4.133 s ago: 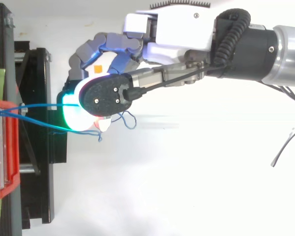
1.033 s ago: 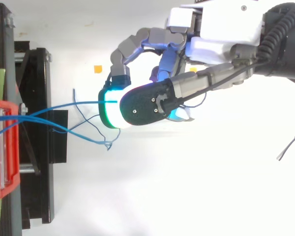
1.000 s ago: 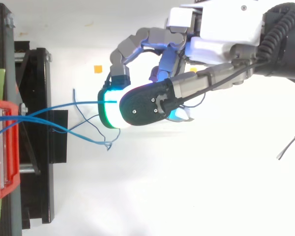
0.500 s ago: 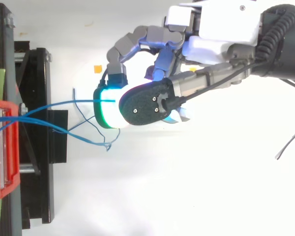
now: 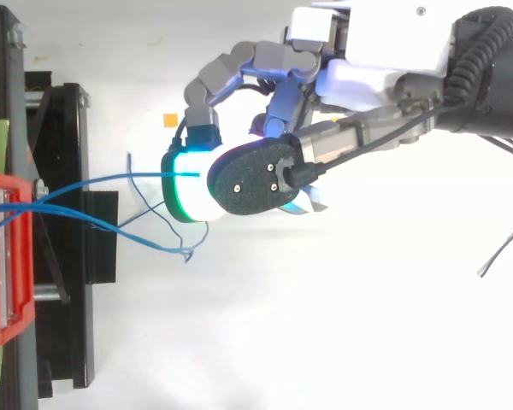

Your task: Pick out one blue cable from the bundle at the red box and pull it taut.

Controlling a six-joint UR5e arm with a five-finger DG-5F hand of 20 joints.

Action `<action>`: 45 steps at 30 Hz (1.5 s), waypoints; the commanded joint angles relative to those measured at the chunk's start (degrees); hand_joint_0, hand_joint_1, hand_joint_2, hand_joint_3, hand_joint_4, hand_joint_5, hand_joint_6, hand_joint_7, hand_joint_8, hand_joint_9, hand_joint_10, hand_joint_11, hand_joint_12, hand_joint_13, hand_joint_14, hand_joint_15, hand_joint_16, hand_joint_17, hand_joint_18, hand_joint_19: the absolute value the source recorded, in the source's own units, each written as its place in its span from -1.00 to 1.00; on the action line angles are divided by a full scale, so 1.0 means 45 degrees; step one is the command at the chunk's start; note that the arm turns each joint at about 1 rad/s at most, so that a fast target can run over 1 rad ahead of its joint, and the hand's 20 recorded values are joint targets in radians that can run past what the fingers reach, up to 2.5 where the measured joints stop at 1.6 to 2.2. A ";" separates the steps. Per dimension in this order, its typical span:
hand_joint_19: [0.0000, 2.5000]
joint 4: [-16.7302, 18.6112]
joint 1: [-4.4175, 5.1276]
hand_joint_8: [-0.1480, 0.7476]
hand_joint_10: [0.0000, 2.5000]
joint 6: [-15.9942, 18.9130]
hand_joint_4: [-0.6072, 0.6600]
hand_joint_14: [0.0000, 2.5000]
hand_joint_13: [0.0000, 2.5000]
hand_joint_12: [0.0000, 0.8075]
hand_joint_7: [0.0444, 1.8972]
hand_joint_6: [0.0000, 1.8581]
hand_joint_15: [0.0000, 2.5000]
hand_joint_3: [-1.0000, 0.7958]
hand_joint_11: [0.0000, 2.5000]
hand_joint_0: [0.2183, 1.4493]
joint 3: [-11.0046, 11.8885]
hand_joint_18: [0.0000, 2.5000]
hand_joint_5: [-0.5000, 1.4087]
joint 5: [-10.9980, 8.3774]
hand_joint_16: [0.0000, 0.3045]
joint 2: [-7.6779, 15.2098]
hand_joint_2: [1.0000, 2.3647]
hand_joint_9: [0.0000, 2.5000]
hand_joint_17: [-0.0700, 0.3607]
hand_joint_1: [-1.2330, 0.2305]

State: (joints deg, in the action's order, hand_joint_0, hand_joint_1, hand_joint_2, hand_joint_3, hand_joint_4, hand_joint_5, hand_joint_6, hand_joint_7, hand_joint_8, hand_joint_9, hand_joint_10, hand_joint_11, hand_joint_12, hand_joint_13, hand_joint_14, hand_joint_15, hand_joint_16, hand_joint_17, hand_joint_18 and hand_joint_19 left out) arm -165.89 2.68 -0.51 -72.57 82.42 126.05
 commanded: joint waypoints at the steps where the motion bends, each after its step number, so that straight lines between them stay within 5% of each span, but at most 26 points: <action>1: -0.38 0.0010 -0.0011 -0.36 -0.98 0.0016 -0.28 -0.98 0.11 -0.44 0.03 0.02 0.18 -0.35 0.13 -0.26 -0.0007 -0.42 -0.69 -0.0014 -0.72 -0.0002 -0.99 0.03 -0.23 -0.25; 14: -0.39 0.0010 -0.0011 -0.35 -0.98 0.0016 -0.31 -0.98 0.10 -0.45 0.02 0.02 0.17 -0.42 0.10 -0.25 -0.0007 -0.42 -0.69 -0.0014 -0.72 -0.0002 -1.00 0.01 -0.22 -0.28; 33: -0.39 0.0068 0.0009 -0.35 -0.98 0.0035 -0.60 -0.98 0.10 -0.44 0.18 0.03 0.17 -0.21 0.06 -0.21 -0.0007 -0.43 -0.67 -0.0151 -0.72 -0.0002 -0.97 0.04 -0.23 -0.35; 37: -0.38 0.0049 0.0009 -0.36 -0.98 0.0211 -0.60 -0.98 0.09 -0.46 0.36 0.04 0.15 -0.12 0.06 -0.15 -0.0007 -0.45 -0.68 -0.0171 -0.72 -0.0002 -0.96 0.02 -0.23 -0.37; 45: -0.38 0.0068 0.0009 -0.38 -0.98 0.0582 -0.65 -0.98 0.07 -0.45 0.27 0.04 0.15 -0.25 0.04 -0.08 -0.0007 -0.47 -0.70 -0.0171 -0.73 -0.0002 -0.97 -0.01 -0.24 -0.36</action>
State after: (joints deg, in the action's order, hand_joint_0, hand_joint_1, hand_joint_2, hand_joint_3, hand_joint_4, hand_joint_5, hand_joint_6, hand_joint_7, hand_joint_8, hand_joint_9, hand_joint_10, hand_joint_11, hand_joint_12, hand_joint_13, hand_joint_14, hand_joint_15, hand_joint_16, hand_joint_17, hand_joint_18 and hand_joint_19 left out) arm -165.67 2.70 1.66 -72.59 81.66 126.04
